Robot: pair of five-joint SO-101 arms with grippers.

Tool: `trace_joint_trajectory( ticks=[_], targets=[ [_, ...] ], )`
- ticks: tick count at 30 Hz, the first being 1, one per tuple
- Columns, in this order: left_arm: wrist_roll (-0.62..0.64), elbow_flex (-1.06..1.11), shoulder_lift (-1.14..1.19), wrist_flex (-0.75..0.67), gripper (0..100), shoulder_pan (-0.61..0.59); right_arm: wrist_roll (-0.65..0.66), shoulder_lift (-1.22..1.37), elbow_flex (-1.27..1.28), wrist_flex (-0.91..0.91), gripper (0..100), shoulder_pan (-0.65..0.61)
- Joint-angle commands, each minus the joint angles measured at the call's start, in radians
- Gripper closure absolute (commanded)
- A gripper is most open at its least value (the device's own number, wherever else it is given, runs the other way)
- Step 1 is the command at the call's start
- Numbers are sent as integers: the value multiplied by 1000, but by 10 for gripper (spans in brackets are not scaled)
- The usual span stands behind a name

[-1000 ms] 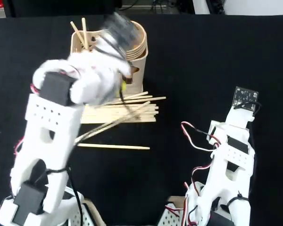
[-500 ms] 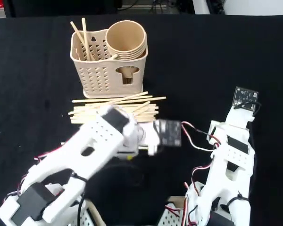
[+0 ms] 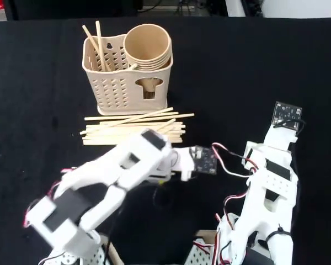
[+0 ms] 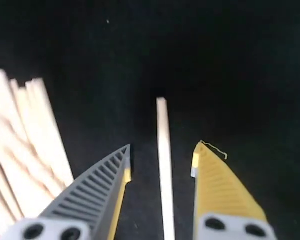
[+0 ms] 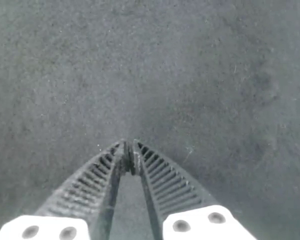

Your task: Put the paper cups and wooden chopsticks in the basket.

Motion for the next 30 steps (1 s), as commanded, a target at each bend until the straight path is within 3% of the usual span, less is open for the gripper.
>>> trace_joint_trajectory(
  ticks=[1,9,16,30],
  targets=[
    [-2,-171,153,18,802,7,-2,-22,-35,-21,980,-15],
    [-2,-246,207,75,809,-8,-2,-24,-35,-21,980,-15],
    [-2,-237,207,166,975,27,-2,-24,-35,-21,980,-15],
    [32,-266,199,296,972,68,-2,-22,-33,-21,980,-11]
  ],
)
